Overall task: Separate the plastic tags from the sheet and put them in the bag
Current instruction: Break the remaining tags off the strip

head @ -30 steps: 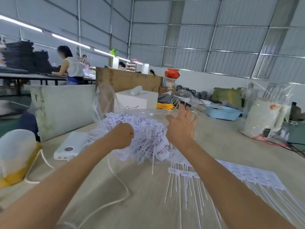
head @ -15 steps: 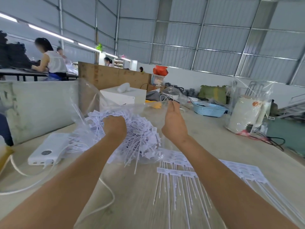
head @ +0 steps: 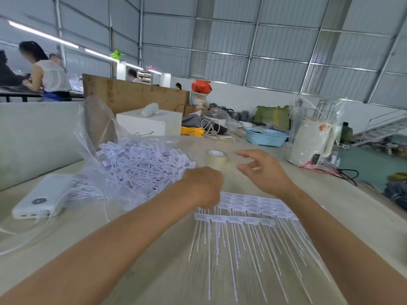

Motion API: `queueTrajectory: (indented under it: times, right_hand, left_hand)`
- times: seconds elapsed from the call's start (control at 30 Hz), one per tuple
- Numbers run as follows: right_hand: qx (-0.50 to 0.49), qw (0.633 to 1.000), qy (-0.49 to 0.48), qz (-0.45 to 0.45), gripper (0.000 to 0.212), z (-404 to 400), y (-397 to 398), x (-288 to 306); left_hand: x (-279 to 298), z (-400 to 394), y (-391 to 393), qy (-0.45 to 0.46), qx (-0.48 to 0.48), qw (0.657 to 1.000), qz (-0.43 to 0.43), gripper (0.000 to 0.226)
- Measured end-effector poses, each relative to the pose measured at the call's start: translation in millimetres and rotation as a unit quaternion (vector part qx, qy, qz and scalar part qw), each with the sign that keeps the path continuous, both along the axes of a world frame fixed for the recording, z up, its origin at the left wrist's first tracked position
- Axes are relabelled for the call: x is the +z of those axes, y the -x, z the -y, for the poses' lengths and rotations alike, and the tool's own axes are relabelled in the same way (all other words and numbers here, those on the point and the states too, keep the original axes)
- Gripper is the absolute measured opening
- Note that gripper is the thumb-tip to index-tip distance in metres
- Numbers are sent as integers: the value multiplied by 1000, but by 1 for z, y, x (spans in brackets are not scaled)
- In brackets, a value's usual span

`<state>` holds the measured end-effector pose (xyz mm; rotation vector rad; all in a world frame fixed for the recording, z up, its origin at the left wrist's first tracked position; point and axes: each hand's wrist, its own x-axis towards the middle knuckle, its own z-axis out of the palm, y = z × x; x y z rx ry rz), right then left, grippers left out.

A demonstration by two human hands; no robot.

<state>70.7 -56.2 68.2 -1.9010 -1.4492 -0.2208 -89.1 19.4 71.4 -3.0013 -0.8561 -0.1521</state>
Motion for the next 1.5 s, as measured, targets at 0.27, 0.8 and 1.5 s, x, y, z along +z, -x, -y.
queueTrajectory:
  times: [0.27,0.8,1.5]
  right_hand:
    - [-136,973,183,-26,41,100,-67,-92]
    - [-61,910,-42,-409,48,116,-59,-74]
    - [-19,971,45,-234,21,119,-50,-71]
  left_hand:
    - [-45,34,-67,47,-141,986,-79,26]
    - [-52,47,-116,71,-237,965,84,20]
    - [-54,44,-104,-18,-328,941,85,35]
